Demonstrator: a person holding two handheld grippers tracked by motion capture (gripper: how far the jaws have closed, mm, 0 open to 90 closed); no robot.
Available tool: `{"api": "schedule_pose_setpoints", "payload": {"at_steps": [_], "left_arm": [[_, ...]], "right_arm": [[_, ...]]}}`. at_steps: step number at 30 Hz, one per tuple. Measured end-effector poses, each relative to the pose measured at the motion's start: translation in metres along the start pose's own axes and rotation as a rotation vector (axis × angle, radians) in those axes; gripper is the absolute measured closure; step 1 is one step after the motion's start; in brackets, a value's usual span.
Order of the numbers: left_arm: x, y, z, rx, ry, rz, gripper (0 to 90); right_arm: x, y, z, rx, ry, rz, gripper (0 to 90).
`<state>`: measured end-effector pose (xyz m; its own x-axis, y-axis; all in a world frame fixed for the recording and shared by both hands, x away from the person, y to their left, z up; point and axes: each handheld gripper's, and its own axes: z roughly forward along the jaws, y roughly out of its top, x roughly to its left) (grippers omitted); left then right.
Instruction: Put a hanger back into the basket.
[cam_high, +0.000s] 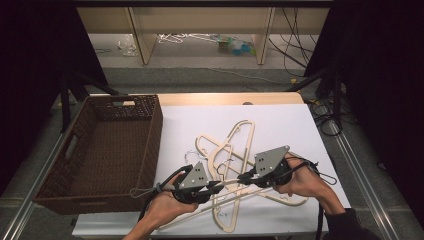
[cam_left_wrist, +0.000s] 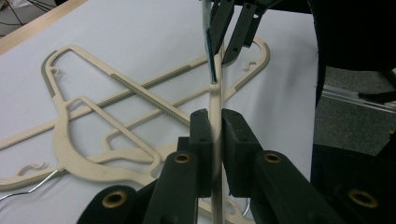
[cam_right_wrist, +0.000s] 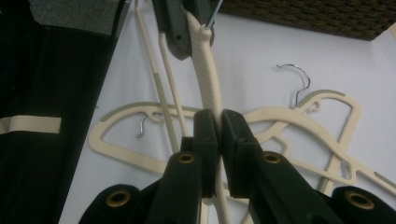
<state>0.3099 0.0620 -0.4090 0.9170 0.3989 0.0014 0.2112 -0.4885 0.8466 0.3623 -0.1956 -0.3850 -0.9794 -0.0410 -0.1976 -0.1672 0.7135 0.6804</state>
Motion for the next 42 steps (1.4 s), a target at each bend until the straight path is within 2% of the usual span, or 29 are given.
{"api": "schedule_pose_setpoints", "payload": {"at_steps": [3,4,6,7,8,10,11,12,13,14,16,17,19,20,22,23,24,25,26,29,31,32,35,37,38,39,41,42], "left_arm": [[0.0,0.0,-0.002,-0.01,-0.018,-0.023,84.8],[-0.001,0.0,-0.003,-0.013,-0.005,-0.033,85.4],[0.001,0.001,-0.006,-0.006,0.001,-0.048,85.4],[0.001,0.001,-0.006,-0.006,0.001,-0.048,85.5],[0.002,0.001,-0.008,-0.014,0.006,-0.06,85.5],[0.006,0.002,-0.014,-0.027,0.002,-0.089,85.5],[0.009,0.004,-0.018,-0.036,0.016,-0.096,85.4],[0.012,0.008,-0.027,-0.047,0.028,-0.121,85.5],[0.012,0.008,-0.027,-0.047,0.028,-0.121,85.4],[0.014,0.009,-0.031,-0.048,0.039,-0.13,85.4],[0.019,0.014,-0.044,-0.075,0.04,-0.166,85.5],[0.022,0.017,-0.051,-0.091,0.042,-0.185,85.5],[0.027,0.024,-0.068,-0.137,0.047,-0.237,85.4],[0.03,0.028,-0.077,-0.145,0.055,-0.244,85.4],[0.034,0.035,-0.092,-0.168,0.07,-0.264,85.4],[0.038,0.042,-0.108,-0.188,0.089,-0.271,85.4],[0.038,0.042,-0.108,-0.188,0.089,-0.271,85.4],[0.043,0.049,-0.126,-0.215,0.114,-0.275,85.4],[0.043,0.049,-0.126,-0.215,0.114,-0.275,85.4],[0.052,0.057,-0.153,-0.251,0.15,-0.286,85.5],[0.065,0.061,-0.18,-0.277,0.218,-0.283,85.4],[0.065,0.061,-0.18,-0.277,0.218,-0.283,85.4],[0.084,0.056,-0.204,-0.286,0.305,-0.298,85.5],[0.098,0.05,-0.218,-0.295,0.377,-0.271,85.5],[0.103,0.047,-0.225,-0.293,0.397,-0.283,85.5],[0.127,0.045,-0.239,-0.226,0.43,-0.019,85.5],[0.141,0.039,-0.251,-0.179,0.437,0.061,85.5],[0.15,0.036,-0.256,-0.143,0.451,0.122,85.5]], "right_arm": [[0.0,0.0,0.0,-0.006,0.0,0.013,82.9],[-0.001,0.001,-0.001,-0.01,-0.01,0.042,76.3],[-0.001,0.002,-0.005,-0.026,-0.029,0.082,68.9],[-0.001,0.002,-0.005,-0.026,-0.029,0.082,68.9],[0.0,0.003,-0.009,-0.033,-0.036,0.093,64.4],[0.004,0.004,-0.017,-0.053,-0.087,0.148,53.5],[0.004,0.004,-0.022,-0.061,-0.115,0.185,50.3],[0.007,0.0,-0.033,-0.076,-0.18,0.255,45.7],[0.009,-0.002,-0.037,-0.088,-0.199,0.283,44.6],[0.009,-0.002,-0.037,-0.088,-0.199,0.283,44.6],[0.018,-0.008,-0.049,-0.11,-0.244,0.333,41.7],[0.018,-0.008,-0.049,-0.11,-0.244,0.333,41.7],[0.024,-0.013,-0.055,-0.131,-0.268,0.375,39.7],[0.028,-0.016,-0.057,-0.148,-0.282,0.411,38.6],[0.033,-0.021,-0.057,-0.17,-0.301,0.447,36.9],[0.036,-0.025,-0.054,-0.178,-0.332,0.467,33.8],[0.036,-0.025,-0.054,-0.178,-0.332,0.467,33.8],[0.039,-0.028,-0.049,-0.186,-0.323,0.488,32.9],[0.039,-0.028,-0.049,-0.186,-0.323,0.488,32.9],[0.04,-0.031,-0.04,-0.167,-0.314,0.495,30.5],[0.042,-0.032,-0.033,-0.16,-0.305,0.497,29.6],[0.042,-0.032,-0.033,-0.16,-0.305,0.497,29.6],[0.043,-0.033,-0.028,-0.145,-0.288,0.503,27.3],[0.043,-0.033,-0.026,-0.143,-0.283,0.504,26.8],[0.044,-0.034,-0.025,-0.141,-0.277,0.507,26.8],[0.044,-0.034,-0.024,-0.14,-0.272,0.507,26.8],[0.043,-0.035,-0.023,-0.134,-0.274,0.51,26.8],[0.043,-0.037,-0.022,-0.135,-0.275,0.508,26.8]]}}
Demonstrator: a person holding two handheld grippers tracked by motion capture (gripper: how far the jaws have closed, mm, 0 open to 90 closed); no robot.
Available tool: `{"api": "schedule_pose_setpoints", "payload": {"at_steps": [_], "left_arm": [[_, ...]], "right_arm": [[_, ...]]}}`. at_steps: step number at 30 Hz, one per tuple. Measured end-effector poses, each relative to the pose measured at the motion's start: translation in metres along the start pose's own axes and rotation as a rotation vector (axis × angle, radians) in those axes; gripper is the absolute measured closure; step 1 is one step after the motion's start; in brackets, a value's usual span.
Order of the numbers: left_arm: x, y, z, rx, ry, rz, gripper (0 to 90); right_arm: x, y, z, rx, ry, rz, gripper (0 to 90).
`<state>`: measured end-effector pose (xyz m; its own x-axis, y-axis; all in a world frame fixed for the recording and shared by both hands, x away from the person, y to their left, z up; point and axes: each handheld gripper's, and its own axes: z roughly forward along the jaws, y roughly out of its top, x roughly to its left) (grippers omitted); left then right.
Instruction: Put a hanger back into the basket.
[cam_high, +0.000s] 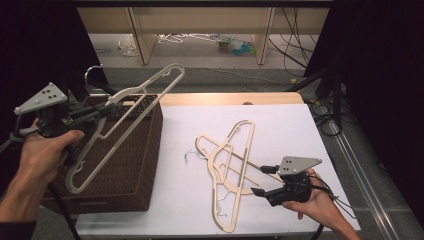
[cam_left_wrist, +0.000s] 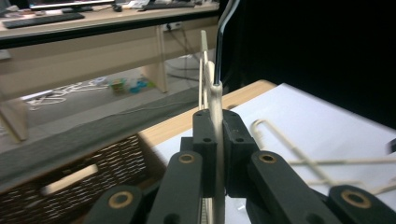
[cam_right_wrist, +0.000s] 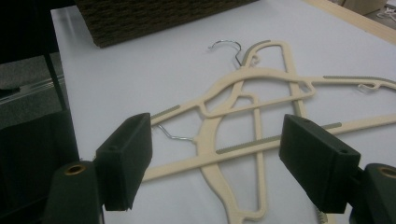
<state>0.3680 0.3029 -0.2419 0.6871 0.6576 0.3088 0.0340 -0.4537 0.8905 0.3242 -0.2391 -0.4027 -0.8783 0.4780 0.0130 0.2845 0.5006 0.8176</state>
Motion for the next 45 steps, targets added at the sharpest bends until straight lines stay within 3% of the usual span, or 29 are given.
{"api": "schedule_pose_setpoints", "payload": {"at_steps": [3,4,5,6,8,11,16,22,24,27,31,32,34,35,36,38,41,43,44,45], "left_arm": [[0.018,-0.016,-0.001,0.047,0.012,0.062,85.5],[0.017,-0.023,0.0,0.042,0.049,0.004,85.5],[0.016,-0.029,0.001,0.04,0.06,-0.048,85.5],[0.025,-0.043,0.003,0.055,0.062,-0.009,85.5],[0.029,-0.049,0.004,0.061,0.062,0.007,85.5],[0.036,-0.066,0.006,0.068,0.069,-0.003,85.5],[0.04,-0.09,0.004,0.064,0.064,0.024,85.5],[0.047,-0.106,0.002,0.115,0.069,0.109,85.5],[0.05,-0.111,0.001,0.115,0.071,0.119,85.5],[0.05,-0.117,0.0,0.111,0.081,0.081,85.5],[0.052,-0.121,0.001,0.126,0.082,0.1,85.5],[0.055,-0.123,0.004,0.146,0.079,0.134,85.4],[0.056,-0.125,0.007,0.163,0.072,0.153,85.4],[0.057,-0.126,0.009,0.173,0.069,0.184,85.4],[0.061,-0.128,0.015,0.202,0.059,0.255,85.4],[0.061,-0.13,0.018,0.215,0.051,0.249,85.4],[0.055,-0.137,0.027,0.241,0.033,0.181,85.0],[0.055,-0.14,0.033,0.277,0.027,0.161,84.4],[0.057,-0.141,0.037,0.35,0.038,0.222,84.2],[0.057,-0.141,0.037,0.35,0.038,0.222,84.1]], "right_arm": [[0.0,-0.001,0.0,0.002,0.003,0.005,26.8],[0.0,-0.001,0.0,0.004,0.004,0.007,26.8],[0.0,-0.001,0.0,0.005,0.005,0.008,26.8],[0.0,-0.001,0.001,0.007,0.008,0.009,26.8],[0.0,-0.002,0.001,0.007,0.009,0.009,26.8],[0.0,-0.002,0.001,0.007,0.011,0.011,26.8],[-0.001,-0.003,0.003,0.01,0.014,0.008,26.8],[-0.001,-0.004,0.005,0.021,0.022,0.005,26.8],[0.0,-0.004,0.005,0.021,0.022,0.005,26.8],[0.0,-0.004,0.005,0.018,0.026,0.003,26.8],[0.0,-0.005,0.006,0.026,0.025,0.002,26.8],[0.0,-0.005,0.006,0.034,0.033,0.002,26.8],[0.0,-0.005,0.006,0.034,0.034,0.0,26.8],[0.001,-0.005,0.007,0.037,0.037,0.003,26.8],[0.001,-0.005,0.007,0.036,0.036,0.003,26.8],[0.001,-0.005,0.007,0.037,0.037,0.002,26.8],[0.001,-0.006,0.008,0.038,0.032,-0.004,26.8],[0.001,-0.007,0.009,0.044,0.035,-0.005,26.7],[0.001,-0.007,0.009,0.043,0.03,-0.005,26.8],[0.001,-0.007,0.009,0.043,0.03,-0.005,26.8]]}}
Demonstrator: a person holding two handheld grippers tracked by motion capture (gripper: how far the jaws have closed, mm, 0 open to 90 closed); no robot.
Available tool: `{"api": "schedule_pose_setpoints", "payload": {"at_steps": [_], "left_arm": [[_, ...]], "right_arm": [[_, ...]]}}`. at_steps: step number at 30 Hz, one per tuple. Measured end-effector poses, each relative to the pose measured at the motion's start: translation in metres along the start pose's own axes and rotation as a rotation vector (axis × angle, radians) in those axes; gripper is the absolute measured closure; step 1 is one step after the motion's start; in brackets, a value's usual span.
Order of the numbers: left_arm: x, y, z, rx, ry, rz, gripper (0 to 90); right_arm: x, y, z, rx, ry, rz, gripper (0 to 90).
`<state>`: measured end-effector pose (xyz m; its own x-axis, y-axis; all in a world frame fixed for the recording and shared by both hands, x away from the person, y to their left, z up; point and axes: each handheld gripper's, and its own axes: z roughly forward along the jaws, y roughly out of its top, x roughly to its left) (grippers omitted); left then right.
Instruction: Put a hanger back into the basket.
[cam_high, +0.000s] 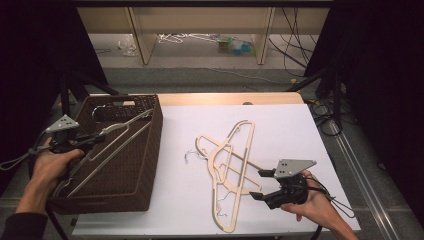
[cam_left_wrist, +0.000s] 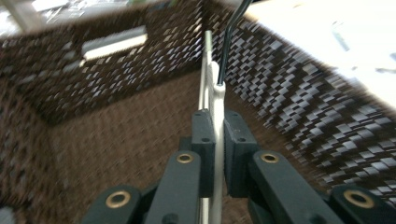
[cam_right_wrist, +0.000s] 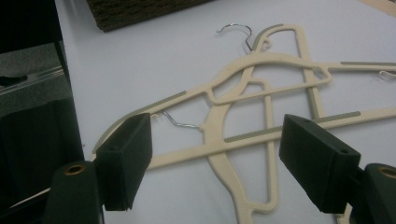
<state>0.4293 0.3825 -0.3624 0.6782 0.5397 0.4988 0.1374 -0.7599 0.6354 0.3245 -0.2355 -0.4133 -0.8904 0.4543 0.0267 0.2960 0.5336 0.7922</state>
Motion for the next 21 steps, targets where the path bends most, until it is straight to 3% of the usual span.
{"api": "schedule_pose_setpoints", "payload": {"at_steps": [1,2,3,5,6,8,9,10,11,12,15,17,18,21], "left_arm": [[0.001,0.0,0.001,0.061,-0.012,0.034,84.1],[-0.001,-0.001,0.004,0.045,-0.007,-0.003,83.4],[0.001,-0.005,0.006,0.092,0.018,0.002,82.3],[0.002,-0.006,0.006,0.091,0.036,-0.005,81.8],[0.006,-0.008,0.004,0.125,0.021,0.027,81.0],[0.01,-0.011,0.0,0.128,0.044,0.041,79.7],[0.009,-0.013,-0.001,0.111,0.064,0.006,78.7],[0.009,-0.013,-0.001,0.111,0.064,0.006,77.1],[0.011,-0.012,-0.004,0.138,0.053,0.041,73.5],[0.012,-0.012,-0.007,0.151,0.068,0.059,70.3],[0.013,-0.012,-0.012,0.198,0.103,0.093,67.3],[0.013,-0.016,-0.013,0.173,0.131,0.065,65.5],[0.01,-0.017,-0.015,0.156,0.141,0.023,59.5],[0.004,-0.012,-0.019,0.133,0.157,-0.002,55.6]], "right_arm": [[0.0,0.0,0.0,0.002,0.002,0.001,26.8],[0.001,0.0,0.0,0.004,0.005,0.004,26.7],[0.001,0.0,0.0,0.005,0.007,0.001,26.7],[0.001,0.0,0.001,0.005,0.009,-0.004,26.6],[0.001,0.0,0.001,0.005,0.01,-0.004,26.6],[0.001,0.0,0.001,0.005,0.009,0.0,26.5],[0.0,-0.001,0.001,0.007,0.011,-0.001,26.5],[0.0,-0.001,0.001,0.007,0.011,-0.001,26.5],[0.0,-0.001,0.001,0.006,0.008,-0.002,26.5],[0.0,-0.001,0.001,0.006,0.007,0.001,26.5],[0.001,-0.001,0.002,0.01,0.004,-0.002,26.2],[0.002,-0.001,0.003,0.013,0.008,0.002,26.2],[0.002,-0.001,0.003,0.01,0.009,-0.003,26.1],[0.003,-0.001,0.004,0.01,0.005,-0.002,26.1]]}}
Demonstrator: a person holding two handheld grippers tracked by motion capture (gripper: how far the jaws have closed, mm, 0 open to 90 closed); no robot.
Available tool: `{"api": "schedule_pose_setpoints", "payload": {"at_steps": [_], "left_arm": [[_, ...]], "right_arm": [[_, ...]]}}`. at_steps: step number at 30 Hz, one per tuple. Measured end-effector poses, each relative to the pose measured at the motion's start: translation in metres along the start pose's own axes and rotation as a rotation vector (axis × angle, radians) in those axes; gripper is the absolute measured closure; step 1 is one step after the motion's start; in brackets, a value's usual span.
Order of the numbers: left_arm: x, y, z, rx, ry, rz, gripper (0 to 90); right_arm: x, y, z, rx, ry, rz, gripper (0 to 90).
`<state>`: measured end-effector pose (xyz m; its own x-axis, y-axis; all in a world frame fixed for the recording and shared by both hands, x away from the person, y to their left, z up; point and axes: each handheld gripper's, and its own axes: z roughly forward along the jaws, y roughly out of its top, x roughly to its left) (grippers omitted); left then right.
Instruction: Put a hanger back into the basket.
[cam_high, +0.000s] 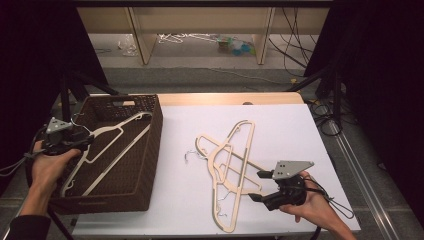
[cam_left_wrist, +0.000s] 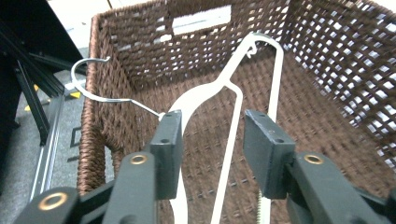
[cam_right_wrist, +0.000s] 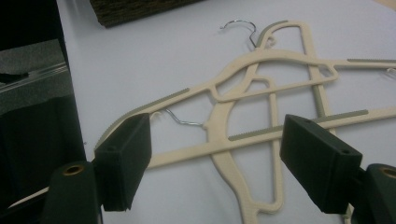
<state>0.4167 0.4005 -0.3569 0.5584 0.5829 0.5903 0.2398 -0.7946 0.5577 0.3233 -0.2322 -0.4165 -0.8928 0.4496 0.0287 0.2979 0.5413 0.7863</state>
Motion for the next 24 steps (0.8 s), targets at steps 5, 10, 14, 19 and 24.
{"api": "schedule_pose_setpoints", "payload": {"at_steps": [5,10,14,19,24], "left_arm": [[-0.024,0.021,-0.018,-0.117,-0.023,-0.09,48.2],[-0.054,0.049,-0.03,-0.247,-0.078,-0.156,41.1],[-0.116,0.08,-0.047,-0.321,-0.184,-0.685,36.8],[-0.155,0.108,-0.062,-0.366,-0.26,-0.681,32.8],[-0.192,0.125,-0.062,-0.367,-0.326,-0.613,30.0]], "right_arm": [[0.0,-0.001,0.002,0.005,-0.014,0.018,25.9],[0.003,-0.002,0.006,0.004,-0.05,0.04,24.5],[0.007,-0.002,0.008,0.004,-0.087,0.062,23.5],[0.012,-0.002,0.013,0.005,-0.117,0.09,21.8],[0.014,-0.004,0.015,-0.001,-0.136,0.103,21.6]]}}
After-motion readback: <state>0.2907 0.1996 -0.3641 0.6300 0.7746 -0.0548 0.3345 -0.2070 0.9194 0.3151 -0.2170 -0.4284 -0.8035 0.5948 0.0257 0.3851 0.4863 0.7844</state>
